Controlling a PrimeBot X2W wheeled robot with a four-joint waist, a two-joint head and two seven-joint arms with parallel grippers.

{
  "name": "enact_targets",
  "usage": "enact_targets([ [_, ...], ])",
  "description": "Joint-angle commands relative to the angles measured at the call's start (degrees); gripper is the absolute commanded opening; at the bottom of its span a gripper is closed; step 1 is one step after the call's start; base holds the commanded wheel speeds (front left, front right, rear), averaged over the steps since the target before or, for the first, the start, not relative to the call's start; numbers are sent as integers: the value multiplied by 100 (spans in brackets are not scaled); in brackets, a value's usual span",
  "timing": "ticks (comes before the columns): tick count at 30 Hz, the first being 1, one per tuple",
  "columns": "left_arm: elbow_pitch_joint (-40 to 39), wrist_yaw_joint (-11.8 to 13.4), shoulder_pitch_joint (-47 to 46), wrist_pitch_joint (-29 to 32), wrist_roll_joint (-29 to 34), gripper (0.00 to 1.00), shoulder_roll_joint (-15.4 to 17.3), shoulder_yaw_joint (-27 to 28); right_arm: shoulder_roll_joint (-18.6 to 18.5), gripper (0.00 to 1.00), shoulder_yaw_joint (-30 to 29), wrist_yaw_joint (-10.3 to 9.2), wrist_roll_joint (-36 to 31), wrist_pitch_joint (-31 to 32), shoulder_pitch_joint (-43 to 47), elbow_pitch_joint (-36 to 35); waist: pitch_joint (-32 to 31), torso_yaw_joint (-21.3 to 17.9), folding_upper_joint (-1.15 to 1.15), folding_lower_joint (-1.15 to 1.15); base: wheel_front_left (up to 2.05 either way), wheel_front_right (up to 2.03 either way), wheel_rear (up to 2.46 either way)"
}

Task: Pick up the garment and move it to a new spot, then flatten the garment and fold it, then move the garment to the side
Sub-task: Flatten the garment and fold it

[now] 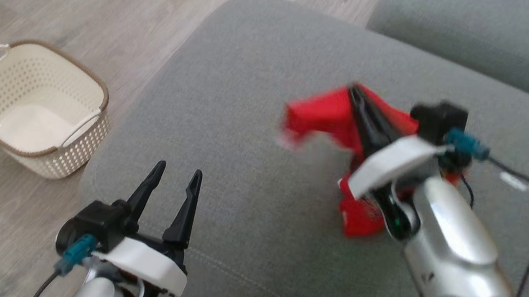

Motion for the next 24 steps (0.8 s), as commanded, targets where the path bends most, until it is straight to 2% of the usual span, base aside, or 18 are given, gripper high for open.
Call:
enact_targets([
  [1,-153,-9,-70,-51,63,100,5,229,70,0,227,-2,417,-100,-375,-390,-147,-66,0,0,0,0,0],
  [5,-140,-17,32,-51,105,100,5,284,70,0,565,-2,1637,-154,-718,-978,-277,-137,0,0,0,0,0],
  [8,-160,-13,104,-51,107,100,5,309,70,0,422,-2,2291,-184,-866,-932,-314,-201,0,0,0,0,0],
  [10,-180,-6,134,-51,101,100,5,309,70,0,191,-2,2555,-196,-892,-633,-295,-242,0,0,0,0,0],
  [13,-224,2,119,-51,63,100,5,302,70,0,-321,-2,2706,-202,-833,221,-153,-315,0,0,0,0,0],
  [16,-258,9,46,-51,23,100,5,268,-50,0,-803,-2,2354,-212,-799,1282,74,-380,0,0,0,0,0],
  [17,-258,9,46,-51,23,100,5,268,-50,0,-803,-2,2354,-212,-799,1282,74,-380,0,0,0,0,0],
  [18,-261,11,10,-51,11,100,5,248,-181,10,-998,-2,2163,-218,-801,1692,158,-399,0,0,0,0,0],
  [19,-265,14,-28,-51,-4,100,5,230,-355,100,-1224,-2,1943,-222,-828,2181,241,-422,0,0,0,0,0],
  [21,-254,11,-112,-51,-21,100,5,185,-749,100,-1784,-2,1520,-226,-982,2930,407,-461,0,0,0,0,0],
  [24,-253,26,-231,-51,-50,100,5,133,-1126,100,-2786,-2,1104,-227,-1121,3246,586,-519,0,0,0,0,0],
])
